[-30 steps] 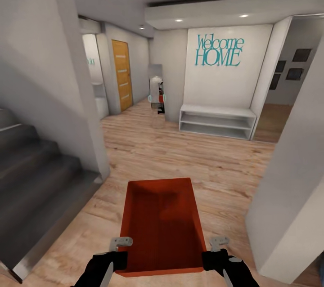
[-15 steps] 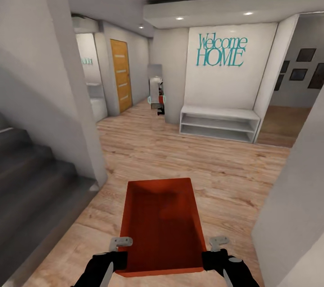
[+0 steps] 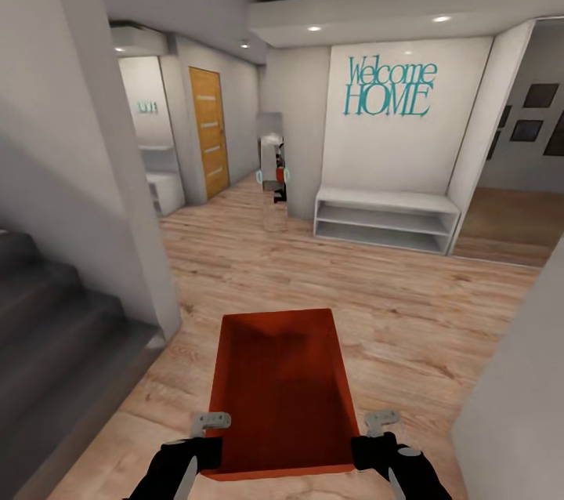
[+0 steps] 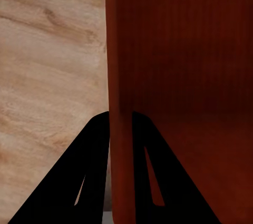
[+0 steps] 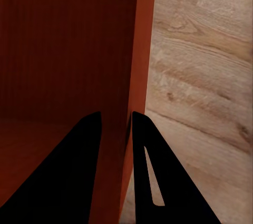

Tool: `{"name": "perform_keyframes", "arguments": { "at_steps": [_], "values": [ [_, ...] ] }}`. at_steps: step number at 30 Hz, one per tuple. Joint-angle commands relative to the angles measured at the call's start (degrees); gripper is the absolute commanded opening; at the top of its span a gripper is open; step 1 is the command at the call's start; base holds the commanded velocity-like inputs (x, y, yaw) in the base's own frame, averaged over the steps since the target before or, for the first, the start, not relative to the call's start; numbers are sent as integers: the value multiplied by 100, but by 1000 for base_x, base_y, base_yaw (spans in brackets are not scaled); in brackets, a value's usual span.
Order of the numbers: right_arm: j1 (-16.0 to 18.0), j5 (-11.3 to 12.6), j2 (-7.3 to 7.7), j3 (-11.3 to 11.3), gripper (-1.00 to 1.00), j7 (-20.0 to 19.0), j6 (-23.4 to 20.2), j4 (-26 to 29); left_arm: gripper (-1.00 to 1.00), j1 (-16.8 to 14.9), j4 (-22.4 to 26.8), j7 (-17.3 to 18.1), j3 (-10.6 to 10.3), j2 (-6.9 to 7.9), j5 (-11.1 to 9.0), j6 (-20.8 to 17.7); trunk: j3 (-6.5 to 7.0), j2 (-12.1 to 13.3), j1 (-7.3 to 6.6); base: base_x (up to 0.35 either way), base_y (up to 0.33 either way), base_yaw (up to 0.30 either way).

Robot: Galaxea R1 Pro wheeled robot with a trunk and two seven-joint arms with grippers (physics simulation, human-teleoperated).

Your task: Move the two storage containers from the living room to the garage. In the garage, place one container on the floor and stack the other container on top of it (either order is fine).

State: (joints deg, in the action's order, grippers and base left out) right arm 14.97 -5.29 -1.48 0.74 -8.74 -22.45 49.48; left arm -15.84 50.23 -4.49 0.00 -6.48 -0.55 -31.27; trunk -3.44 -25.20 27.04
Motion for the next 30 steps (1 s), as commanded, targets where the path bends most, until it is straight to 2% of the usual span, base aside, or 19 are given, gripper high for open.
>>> {"name": "perform_keyframes", "arguments": {
  "at_steps": [1,30],
  "values": [
    [6,107,-194,-12,-100,-67,-49,68,-100,2,5,-43,-28,-6,132,-37,-13,-12,7,323,0,0],
    [6,116,-194,-12,-100,-67,-49,68,-100,2,5,-43,-27,-5,134,-37,-13,-12,7,323,0,0]
  ]
}}
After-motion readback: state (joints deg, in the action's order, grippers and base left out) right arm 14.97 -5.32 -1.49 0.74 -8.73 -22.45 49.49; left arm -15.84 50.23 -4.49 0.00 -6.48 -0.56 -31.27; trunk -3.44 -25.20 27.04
